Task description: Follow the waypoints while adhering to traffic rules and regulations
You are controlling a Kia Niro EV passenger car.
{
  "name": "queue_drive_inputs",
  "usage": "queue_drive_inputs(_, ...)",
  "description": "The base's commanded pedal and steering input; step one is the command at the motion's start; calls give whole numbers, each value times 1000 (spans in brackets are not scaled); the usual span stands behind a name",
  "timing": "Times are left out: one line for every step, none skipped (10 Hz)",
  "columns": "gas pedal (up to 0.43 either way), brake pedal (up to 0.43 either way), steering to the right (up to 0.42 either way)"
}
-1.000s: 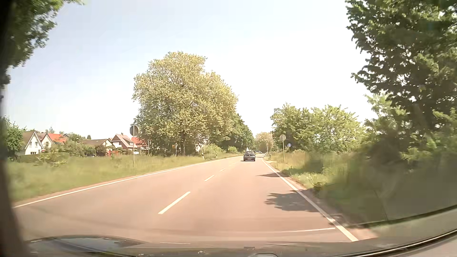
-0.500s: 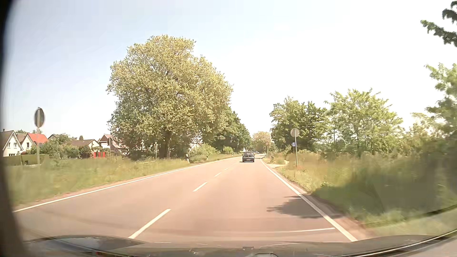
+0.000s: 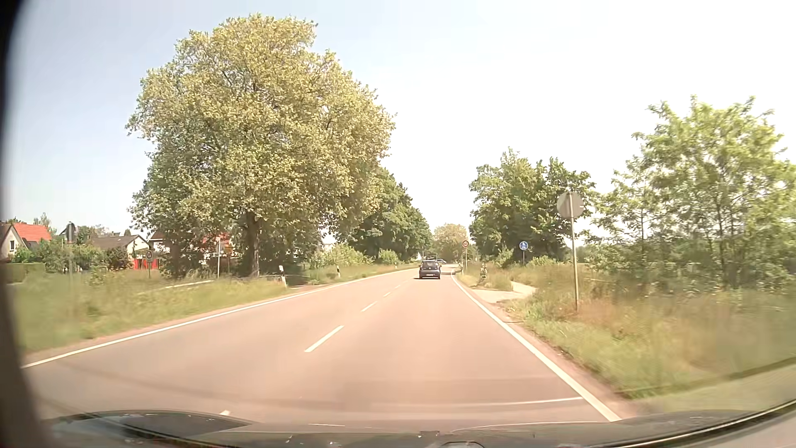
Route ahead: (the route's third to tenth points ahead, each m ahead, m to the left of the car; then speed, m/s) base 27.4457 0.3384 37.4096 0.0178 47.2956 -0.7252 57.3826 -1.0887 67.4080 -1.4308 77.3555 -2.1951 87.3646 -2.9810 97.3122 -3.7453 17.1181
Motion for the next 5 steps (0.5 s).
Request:
queue_drive_inputs(157,0,5)
queue_drive_inputs(157,0,5)
queue_drive_inputs(169,0,5)
queue_drive_inputs(169,0,5)
queue_drive_inputs(177,0,4)
